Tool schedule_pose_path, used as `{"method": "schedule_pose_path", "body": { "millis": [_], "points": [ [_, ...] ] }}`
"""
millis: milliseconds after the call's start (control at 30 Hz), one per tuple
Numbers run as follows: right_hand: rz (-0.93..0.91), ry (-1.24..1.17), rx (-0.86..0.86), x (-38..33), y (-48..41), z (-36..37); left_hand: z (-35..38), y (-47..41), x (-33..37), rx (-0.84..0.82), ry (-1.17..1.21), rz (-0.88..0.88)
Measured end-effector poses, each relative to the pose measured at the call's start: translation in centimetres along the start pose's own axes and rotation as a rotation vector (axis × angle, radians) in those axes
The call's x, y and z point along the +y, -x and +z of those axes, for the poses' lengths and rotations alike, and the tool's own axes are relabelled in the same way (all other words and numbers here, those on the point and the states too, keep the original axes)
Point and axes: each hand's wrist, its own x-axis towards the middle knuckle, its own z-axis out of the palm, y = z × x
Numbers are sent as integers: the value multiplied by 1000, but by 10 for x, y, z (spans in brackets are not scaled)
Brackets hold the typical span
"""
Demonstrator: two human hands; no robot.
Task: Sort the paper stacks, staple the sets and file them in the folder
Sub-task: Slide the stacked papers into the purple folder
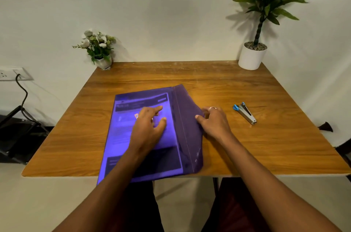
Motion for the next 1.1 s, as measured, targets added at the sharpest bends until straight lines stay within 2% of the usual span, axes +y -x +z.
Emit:
{"method": "schedule_pose_path", "body": {
  "millis": [67,133,200,400,467,700,833,1000,1100],
  "points": [
    [96,29,-16,-1,-2,9,-11,2,-28,5,-357,35],
    [121,-7,-10,-9,-3,14,-17,8,-46,-170,-560,-67],
    [109,-103,13,-15,-2,19,-15,14,-51,-280,-627,-113],
    [143,-595,158,-22,17,23,8,15,-27,-299,-650,-91],
    [58,-513,183,-24,22,22,23,14,-18,-306,-648,-86],
    [-337,62,145,-19,19,22,45,6,-11,-328,-622,-59],
    [-410,261,100,-24,20,35,45,6,-11,-337,-618,-52],
    [-429,288,113,-22,21,41,43,5,-10,-360,-606,-26],
    [-404,319,53,-25,19,41,43,5,-11,-373,-611,-21]
  ]
}}
